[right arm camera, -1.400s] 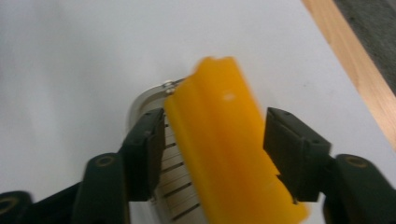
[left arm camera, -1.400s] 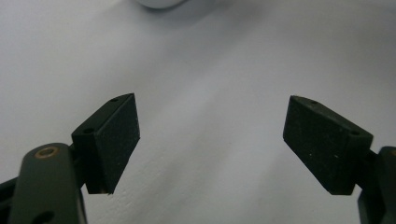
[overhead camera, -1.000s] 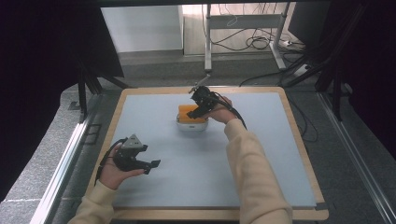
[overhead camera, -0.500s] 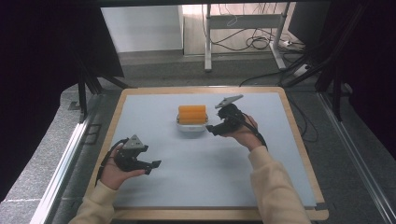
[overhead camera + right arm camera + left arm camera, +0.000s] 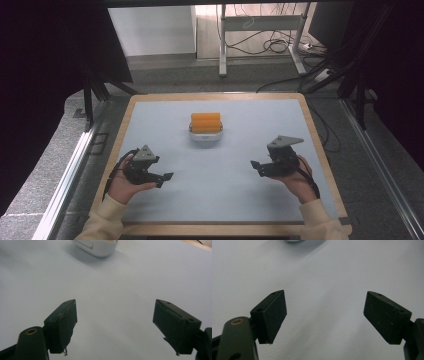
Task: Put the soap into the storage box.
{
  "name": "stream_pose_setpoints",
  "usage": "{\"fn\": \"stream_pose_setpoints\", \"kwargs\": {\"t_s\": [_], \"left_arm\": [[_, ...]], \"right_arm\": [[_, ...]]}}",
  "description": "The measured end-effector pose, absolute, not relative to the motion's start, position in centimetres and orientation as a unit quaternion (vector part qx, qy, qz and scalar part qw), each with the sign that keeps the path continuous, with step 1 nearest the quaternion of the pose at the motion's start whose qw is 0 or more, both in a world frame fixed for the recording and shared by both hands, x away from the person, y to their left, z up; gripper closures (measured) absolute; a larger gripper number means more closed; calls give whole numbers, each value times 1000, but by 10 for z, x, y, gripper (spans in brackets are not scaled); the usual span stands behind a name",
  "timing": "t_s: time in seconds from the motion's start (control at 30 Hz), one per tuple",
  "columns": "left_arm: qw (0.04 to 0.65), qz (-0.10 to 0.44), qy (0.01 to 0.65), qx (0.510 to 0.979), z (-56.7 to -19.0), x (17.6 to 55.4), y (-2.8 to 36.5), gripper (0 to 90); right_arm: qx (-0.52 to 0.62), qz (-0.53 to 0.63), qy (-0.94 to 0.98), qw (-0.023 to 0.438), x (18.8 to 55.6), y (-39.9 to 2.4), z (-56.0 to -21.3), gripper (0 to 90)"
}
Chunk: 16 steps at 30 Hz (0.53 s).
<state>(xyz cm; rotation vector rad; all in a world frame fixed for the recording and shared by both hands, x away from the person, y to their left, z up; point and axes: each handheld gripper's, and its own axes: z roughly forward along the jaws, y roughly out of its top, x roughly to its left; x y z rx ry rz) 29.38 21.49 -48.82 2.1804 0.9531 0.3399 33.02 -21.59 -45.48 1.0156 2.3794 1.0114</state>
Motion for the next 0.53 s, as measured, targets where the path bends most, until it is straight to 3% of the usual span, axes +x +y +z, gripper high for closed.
{"fn": "stream_pose_setpoints", "kwargs": {"t_s": [0.23, 0.37, 0.53], "left_arm": [[360, 134, 371, 845, -488, 294, 217, 186], [360, 134, 372, 845, -488, 294, 217, 186], [358, 131, 372, 846, -489, 295, 217, 186]], "right_arm": [[387, 341, 840, 167, 314, -237, -487, 167], [409, 355, 816, 201, 317, -241, -483, 171], [405, 364, 816, 193, 316, -244, -484, 171]]}}
